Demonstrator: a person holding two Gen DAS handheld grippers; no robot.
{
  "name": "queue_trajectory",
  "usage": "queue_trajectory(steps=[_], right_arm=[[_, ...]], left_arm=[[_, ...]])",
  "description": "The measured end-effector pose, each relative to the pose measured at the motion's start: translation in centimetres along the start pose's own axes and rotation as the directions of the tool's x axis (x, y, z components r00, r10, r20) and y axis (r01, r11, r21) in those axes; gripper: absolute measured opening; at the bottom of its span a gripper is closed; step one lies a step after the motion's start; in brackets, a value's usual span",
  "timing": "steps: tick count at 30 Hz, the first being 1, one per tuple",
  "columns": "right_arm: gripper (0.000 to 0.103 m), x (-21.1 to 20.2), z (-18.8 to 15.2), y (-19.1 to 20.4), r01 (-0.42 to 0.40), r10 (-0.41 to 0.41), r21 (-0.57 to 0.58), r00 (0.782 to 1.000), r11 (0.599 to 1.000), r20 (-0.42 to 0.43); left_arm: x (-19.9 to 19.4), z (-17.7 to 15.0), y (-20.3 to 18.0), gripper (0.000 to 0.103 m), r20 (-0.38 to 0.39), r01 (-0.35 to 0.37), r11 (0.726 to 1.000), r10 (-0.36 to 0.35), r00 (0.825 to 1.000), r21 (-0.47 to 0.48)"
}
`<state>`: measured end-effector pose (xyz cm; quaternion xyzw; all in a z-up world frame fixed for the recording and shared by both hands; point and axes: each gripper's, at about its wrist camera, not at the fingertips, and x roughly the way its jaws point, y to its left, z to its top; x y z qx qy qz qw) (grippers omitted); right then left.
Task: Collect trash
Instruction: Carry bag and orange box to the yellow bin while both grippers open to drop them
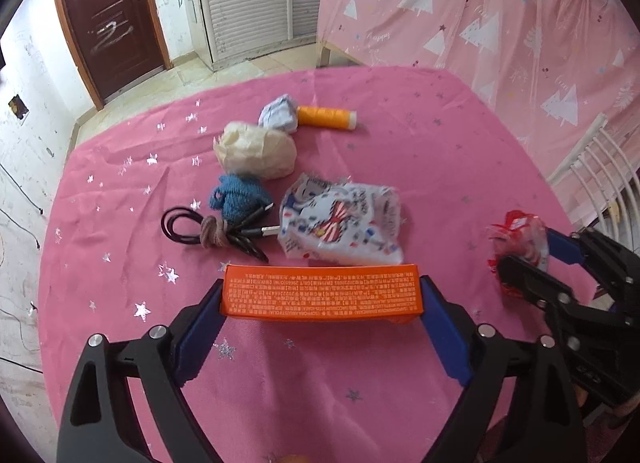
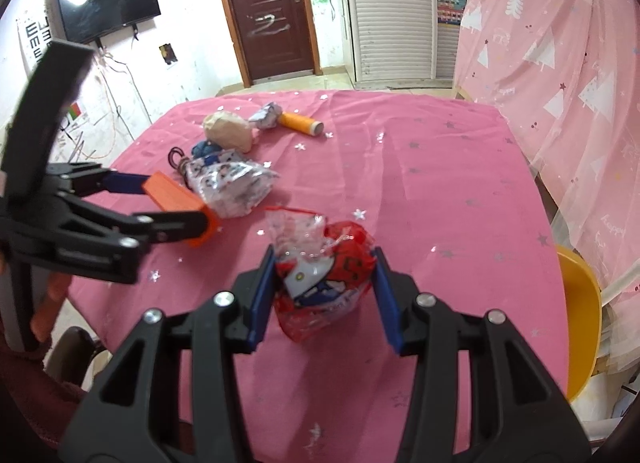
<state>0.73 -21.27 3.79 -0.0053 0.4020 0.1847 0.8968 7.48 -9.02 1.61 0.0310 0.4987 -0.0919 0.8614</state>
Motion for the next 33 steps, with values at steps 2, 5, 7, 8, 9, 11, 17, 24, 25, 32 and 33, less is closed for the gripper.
queue_trajectory(steps=[2, 5, 7, 8, 9, 11, 17, 24, 25, 32, 33], right_arm=[[0.044, -0.1, 0.0, -0.4, 0.001, -0.001, 0.007, 1.0, 1.0, 0.004], [0.044, -0.3, 0.0, -0.8, 0.005, -0.005, 0.013, 1.0, 1.0, 0.01], [0.044, -0.5, 0.0, -1.1, 0.009, -0.009, 0.019, 1.0, 1.0, 0.015], [0.044, -0.6, 0.0, -1.3, 0.01, -0.01, 0.022, 1.0, 1.0, 0.018], [0.044, -0.7, 0.0, -1.5, 0.011, -0.012, 0.024, 1.0, 1.0, 0.02], [0.044, -1.0, 0.0, -2.0, 0.017, -0.018, 0.032, 0.999, 0.999, 0.027], [0.044, -1.7, 0.2, -3.6, 0.04, -0.042, 0.05, 0.998, 0.998, 0.045], [0.044, -3.0, 0.0, -7.4, 0.08, -0.088, 0.11, 0.994, 0.991, 0.071], [0.044, -3.3, -0.1, -8.0, 0.086, -0.096, 0.12, 0.993, 0.989, 0.074], [0.044, -4.6, -1.0, -11.6, 0.129, -0.144, 0.172, 0.986, 0.977, 0.081], [0.044, -4.7, -1.1, -12.1, 0.136, -0.152, 0.179, 0.985, 0.974, 0.08]], left_arm=[[-0.9, 0.3, -0.2, 0.085, 0.016, 0.005, 1.0, -0.005, 1.0, 0.007], [-2.2, 0.7, -1.0, 0.085, 0.044, 0.011, 1.0, -0.012, 0.999, 0.024], [-3.0, 1.1, -1.8, 0.085, 0.061, 0.014, 0.999, -0.016, 0.998, 0.039], [-3.2, 1.5, -2.2, 0.085, 0.066, 0.014, 0.999, -0.017, 0.998, 0.045], [-3.5, 1.7, -2.7, 0.085, 0.071, 0.017, 0.998, -0.021, 0.997, 0.052], [-3.8, 2.1, -3.4, 0.085, 0.077, 0.02, 0.998, -0.025, 0.997, 0.061], [-4.1, 3.1, -6.1, 0.085, 0.087, 0.024, 0.995, -0.032, 0.996, 0.095], [-3.6, 4.4, -9.9, 0.085, 0.086, 0.04, 0.99, -0.052, 0.995, 0.139], [-3.5, 4.6, -10.6, 0.085, 0.086, 0.042, 0.989, -0.055, 0.995, 0.145], [-3.0, 5.6, -14.6, 0.085, 0.077, 0.07, 0.98, -0.085, 0.993, 0.189], [-2.9, 5.8, -15.3, 0.085, 0.076, 0.077, 0.979, -0.093, 0.993, 0.191]])
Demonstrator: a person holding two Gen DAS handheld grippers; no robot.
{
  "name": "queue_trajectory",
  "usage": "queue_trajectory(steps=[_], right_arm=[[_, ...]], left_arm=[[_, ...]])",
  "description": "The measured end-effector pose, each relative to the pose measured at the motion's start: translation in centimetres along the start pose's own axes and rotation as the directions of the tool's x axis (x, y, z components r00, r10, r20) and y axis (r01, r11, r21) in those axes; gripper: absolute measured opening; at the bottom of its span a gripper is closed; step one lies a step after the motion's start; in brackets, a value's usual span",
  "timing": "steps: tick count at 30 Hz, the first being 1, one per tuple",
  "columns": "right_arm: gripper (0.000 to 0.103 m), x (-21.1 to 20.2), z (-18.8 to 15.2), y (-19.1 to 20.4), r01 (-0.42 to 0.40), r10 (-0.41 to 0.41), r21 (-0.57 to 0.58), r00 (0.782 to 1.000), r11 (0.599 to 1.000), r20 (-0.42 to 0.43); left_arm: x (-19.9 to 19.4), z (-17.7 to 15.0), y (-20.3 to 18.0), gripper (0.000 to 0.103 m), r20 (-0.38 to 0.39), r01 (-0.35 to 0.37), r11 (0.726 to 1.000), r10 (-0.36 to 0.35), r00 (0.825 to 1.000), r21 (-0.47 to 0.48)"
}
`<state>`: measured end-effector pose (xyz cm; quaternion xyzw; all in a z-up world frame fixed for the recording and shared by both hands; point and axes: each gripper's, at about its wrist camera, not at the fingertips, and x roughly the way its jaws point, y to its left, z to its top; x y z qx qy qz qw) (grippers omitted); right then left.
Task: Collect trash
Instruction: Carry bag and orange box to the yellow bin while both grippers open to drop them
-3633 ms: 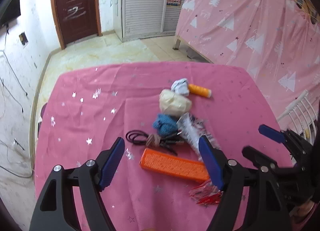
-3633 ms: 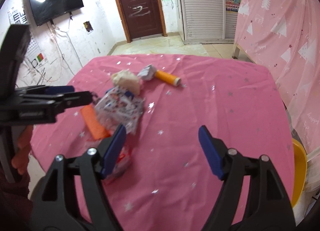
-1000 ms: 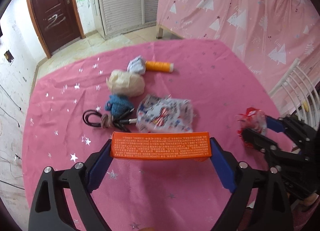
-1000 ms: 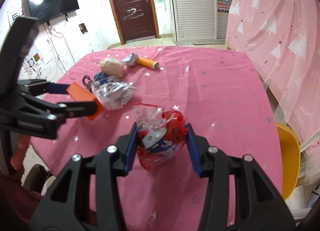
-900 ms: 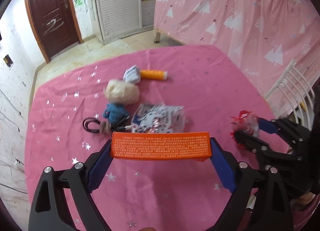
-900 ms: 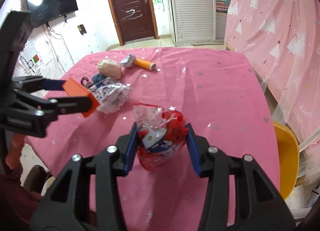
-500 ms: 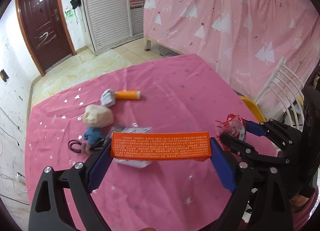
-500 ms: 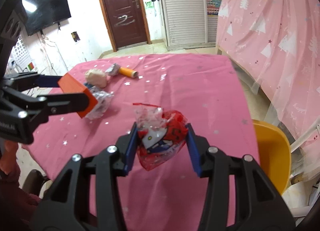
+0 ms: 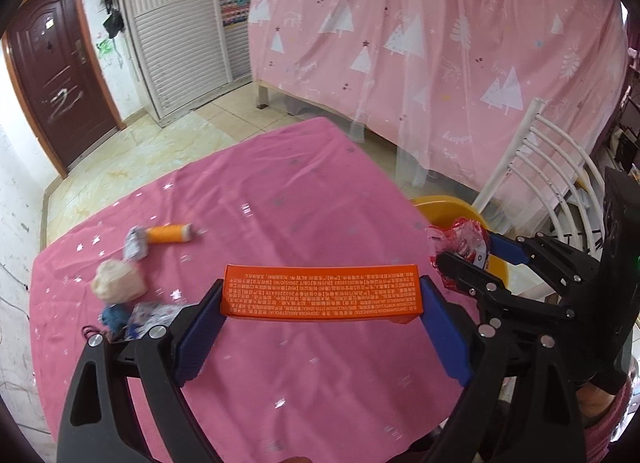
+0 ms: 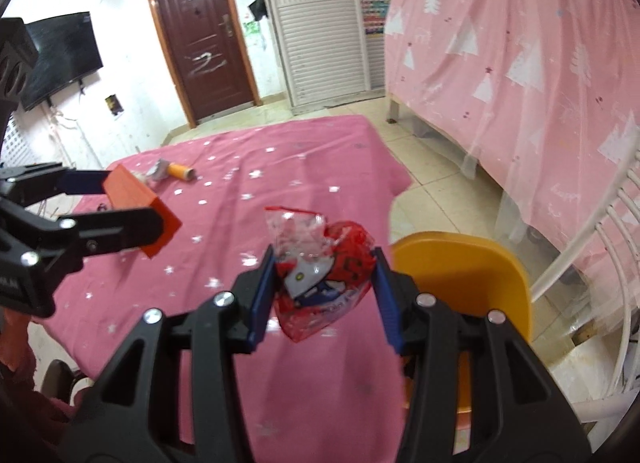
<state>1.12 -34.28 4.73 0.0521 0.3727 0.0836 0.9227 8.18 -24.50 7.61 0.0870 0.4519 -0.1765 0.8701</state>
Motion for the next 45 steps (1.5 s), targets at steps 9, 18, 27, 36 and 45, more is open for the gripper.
queue_trajectory(steps=[9, 18, 27, 36, 45], right_arm=[[0.044, 0.1, -0.9, -5.7, 0.083, -0.082, 0.098, 0.997, 0.992, -0.011], [0.044, 1.9, -2.8, -11.3, 0.14, -0.129, 0.185, 0.989, 0.973, -0.072], [0.06, 4.3, -4.4, -14.7, 0.144, -0.116, 0.268, 0.986, 0.953, -0.119], [0.063, 5.3, -5.4, -15.7, 0.137, -0.099, 0.302, 0.985, 0.943, -0.139], [0.063, 4.8, -5.1, -15.6, 0.15, -0.113, 0.307, 0.984, 0.94, -0.134]], left_arm=[[3.6, 2.7, -4.0, 0.085, -0.035, 0.1, 0.995, -0.101, 0.994, -0.019], [7.4, 5.1, -9.3, 0.085, -0.074, 0.161, 0.987, -0.16, 0.984, 0.012], [10.9, 6.6, -13.9, 0.086, -0.124, 0.172, 0.983, -0.163, 0.979, 0.066], [12.6, 7.1, -14.5, 0.087, -0.154, 0.183, 0.982, -0.175, 0.972, 0.038], [11.5, 7.1, -13.9, 0.094, -0.131, 0.219, 0.975, -0.214, 0.968, 0.031]])
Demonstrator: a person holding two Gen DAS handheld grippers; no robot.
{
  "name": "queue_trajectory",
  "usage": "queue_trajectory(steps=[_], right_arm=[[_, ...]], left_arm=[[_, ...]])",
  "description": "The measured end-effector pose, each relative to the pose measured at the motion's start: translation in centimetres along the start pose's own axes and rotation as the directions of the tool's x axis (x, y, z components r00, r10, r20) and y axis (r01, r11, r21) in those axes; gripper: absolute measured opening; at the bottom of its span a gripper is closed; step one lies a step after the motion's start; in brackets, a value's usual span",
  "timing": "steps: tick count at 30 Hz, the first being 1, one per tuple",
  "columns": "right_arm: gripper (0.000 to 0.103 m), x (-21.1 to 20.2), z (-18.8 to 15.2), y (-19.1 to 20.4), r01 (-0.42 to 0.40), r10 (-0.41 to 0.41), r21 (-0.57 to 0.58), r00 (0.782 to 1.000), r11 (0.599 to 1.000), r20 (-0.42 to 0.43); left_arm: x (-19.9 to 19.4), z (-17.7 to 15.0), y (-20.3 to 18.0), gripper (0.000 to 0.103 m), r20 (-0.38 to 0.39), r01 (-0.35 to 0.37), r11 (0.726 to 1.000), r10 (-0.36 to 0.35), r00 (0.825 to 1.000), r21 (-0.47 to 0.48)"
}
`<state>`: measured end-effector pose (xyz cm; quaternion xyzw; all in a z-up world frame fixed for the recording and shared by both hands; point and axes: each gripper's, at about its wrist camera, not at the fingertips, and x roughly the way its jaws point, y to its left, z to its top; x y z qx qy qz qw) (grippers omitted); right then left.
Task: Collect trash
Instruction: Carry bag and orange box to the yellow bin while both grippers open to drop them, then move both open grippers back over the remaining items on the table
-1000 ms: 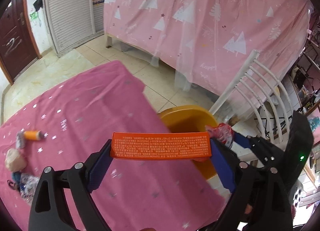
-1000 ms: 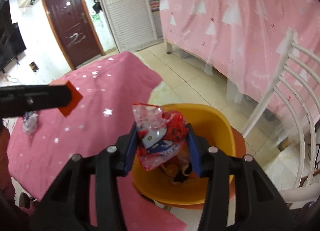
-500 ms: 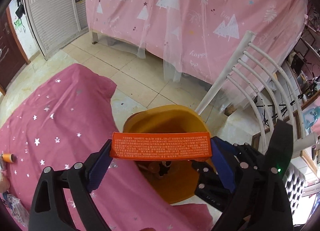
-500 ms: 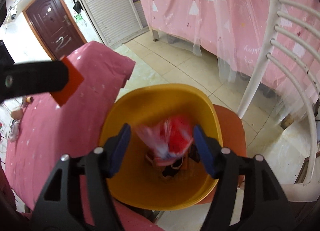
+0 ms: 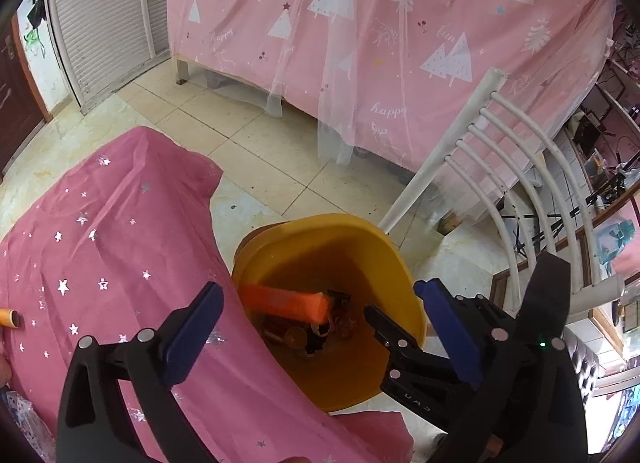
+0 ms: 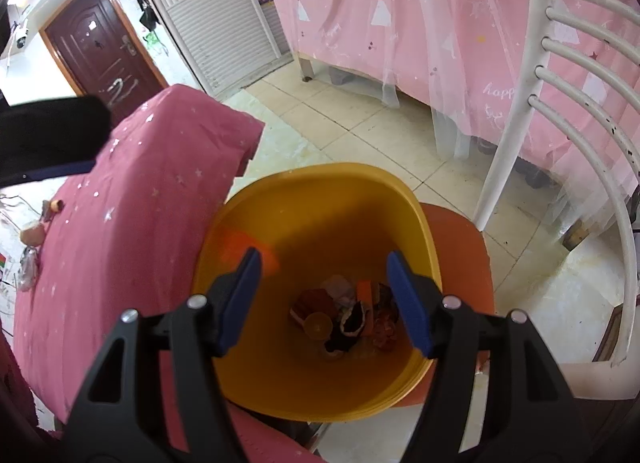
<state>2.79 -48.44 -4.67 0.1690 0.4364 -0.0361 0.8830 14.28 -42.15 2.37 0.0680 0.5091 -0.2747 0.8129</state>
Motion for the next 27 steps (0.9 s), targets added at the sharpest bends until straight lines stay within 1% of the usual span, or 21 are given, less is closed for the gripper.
queue_trajectory(steps=[4, 9, 14, 18, 22, 27], right_arm=[[0.063, -0.3, 0.0, 0.5, 0.002, -0.002, -0.004, 1.0, 1.0, 0.005], [0.063, -1.0, 0.4, 2.0, -0.005, 0.006, -0.036, 1.0, 0.999, 0.023], [0.063, -1.8, 1.4, 5.1, -0.011, 0.015, -0.084, 0.999, 0.996, 0.043], [0.063, -2.1, 2.1, 7.7, -0.015, 0.022, -0.129, 0.998, 0.991, 0.05], [0.063, -2.5, 2.6, 11.0, -0.029, 0.041, -0.185, 0.997, 0.982, 0.059], [0.063, -2.6, 2.7, 14.7, -0.063, 0.079, -0.246, 0.995, 0.967, 0.055]], left_arm=[[-1.3, -0.1, 0.4, 0.094, 0.023, 0.001, 1.0, 0.0, 1.0, -0.006], [-3.9, -0.9, 2.1, 0.094, 0.066, -0.01, 1.0, 0.01, 0.998, -0.013], [-6.2, -1.6, 4.6, 0.094, 0.102, -0.017, 0.999, 0.021, 0.995, -0.04], [-8.0, -2.2, 7.1, 0.094, 0.13, -0.035, 0.997, 0.044, 0.99, -0.07], [-9.8, -3.1, 10.1, 0.094, 0.148, -0.065, 0.993, 0.08, 0.986, -0.101], [-12.0, -4.4, 14.4, 0.094, 0.16, -0.134, 0.981, 0.156, 0.975, -0.14]])
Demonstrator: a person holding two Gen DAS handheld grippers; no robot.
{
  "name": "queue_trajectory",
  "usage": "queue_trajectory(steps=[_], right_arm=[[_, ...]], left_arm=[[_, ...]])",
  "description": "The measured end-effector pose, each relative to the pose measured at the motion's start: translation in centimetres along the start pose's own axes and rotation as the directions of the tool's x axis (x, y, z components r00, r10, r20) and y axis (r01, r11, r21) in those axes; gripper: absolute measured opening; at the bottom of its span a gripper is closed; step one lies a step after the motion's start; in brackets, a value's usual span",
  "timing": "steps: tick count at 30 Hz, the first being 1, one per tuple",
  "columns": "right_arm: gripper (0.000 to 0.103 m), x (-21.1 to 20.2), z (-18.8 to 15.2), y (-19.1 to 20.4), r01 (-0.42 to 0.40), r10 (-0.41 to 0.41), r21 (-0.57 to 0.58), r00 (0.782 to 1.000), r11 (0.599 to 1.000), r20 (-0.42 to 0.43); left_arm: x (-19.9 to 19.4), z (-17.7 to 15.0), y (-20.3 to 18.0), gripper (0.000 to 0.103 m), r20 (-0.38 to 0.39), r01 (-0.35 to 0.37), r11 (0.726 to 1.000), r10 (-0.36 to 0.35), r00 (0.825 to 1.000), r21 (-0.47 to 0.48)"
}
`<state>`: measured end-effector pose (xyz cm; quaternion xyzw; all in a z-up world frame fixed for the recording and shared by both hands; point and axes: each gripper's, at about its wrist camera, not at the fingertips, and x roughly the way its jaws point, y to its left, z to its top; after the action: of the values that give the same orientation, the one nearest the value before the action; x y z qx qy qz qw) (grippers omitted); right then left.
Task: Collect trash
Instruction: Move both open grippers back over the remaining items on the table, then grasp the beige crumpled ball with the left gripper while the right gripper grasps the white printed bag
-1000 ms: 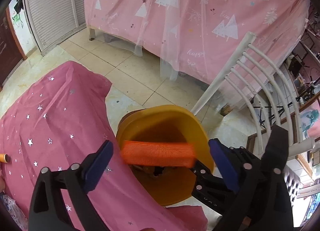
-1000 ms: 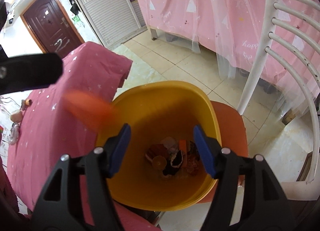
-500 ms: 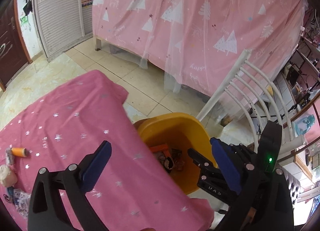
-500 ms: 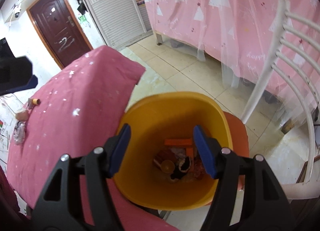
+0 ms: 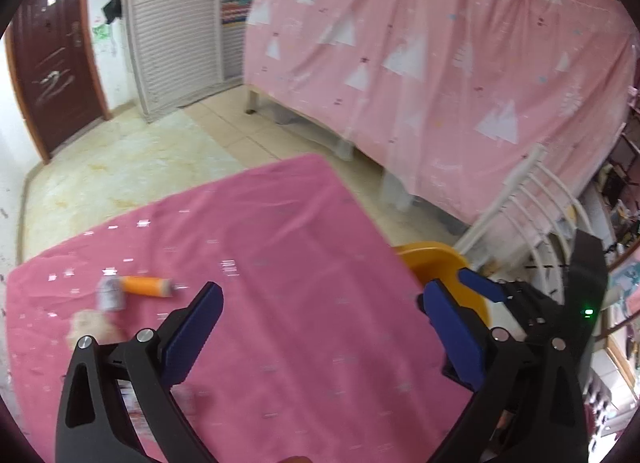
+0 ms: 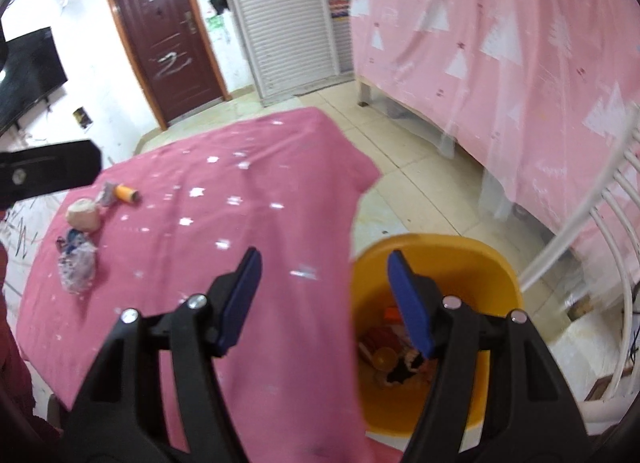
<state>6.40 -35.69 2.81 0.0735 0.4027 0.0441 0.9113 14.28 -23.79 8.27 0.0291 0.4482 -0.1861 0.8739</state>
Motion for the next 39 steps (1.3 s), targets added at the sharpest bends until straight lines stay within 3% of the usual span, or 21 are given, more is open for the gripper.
queue_trajectory(steps=[14, 24, 31, 33, 35, 39], right_arm=[[0.067, 1.4, 0.7, 11.4, -0.156, 0.151, -0.171, 0.988, 0.973, -0.043], [0.072, 1.9, -0.1, 17.7, -0.257, 0.236, -0.268, 0.966, 0.929, -0.107], [0.072, 3.0, -0.6, 20.8, -0.289, 0.25, -0.317, 0.955, 0.903, -0.158], [0.072, 3.3, -0.6, 21.3, -0.294, 0.25, -0.326, 0.953, 0.898, -0.171], [0.072, 3.5, -0.8, 21.7, -0.3, 0.251, -0.337, 0.95, 0.892, -0.184], [0.078, 3.8, -0.8, 22.6, -0.311, 0.254, -0.353, 0.946, 0.882, -0.199]], left_arm=[[-2.9, -1.2, 11.8, 0.094, -0.013, -0.128, 0.987, 0.127, 0.992, -0.098], [-1.3, -2.4, 17.1, 0.094, -0.073, -0.13, 0.982, 0.12, 0.99, -0.137], [0.7, -3.1, 18.7, 0.094, -0.111, -0.122, 0.98, 0.106, 0.988, -0.157], [1.2, -3.2, 18.8, 0.091, -0.122, -0.118, 0.98, 0.099, 0.988, -0.158], [1.6, -3.4, 19.1, 0.077, -0.138, -0.106, 0.981, 0.084, 0.987, -0.16], [2.6, -3.7, 19.6, 0.064, -0.17, -0.084, 0.982, 0.054, 0.984, -0.17]])
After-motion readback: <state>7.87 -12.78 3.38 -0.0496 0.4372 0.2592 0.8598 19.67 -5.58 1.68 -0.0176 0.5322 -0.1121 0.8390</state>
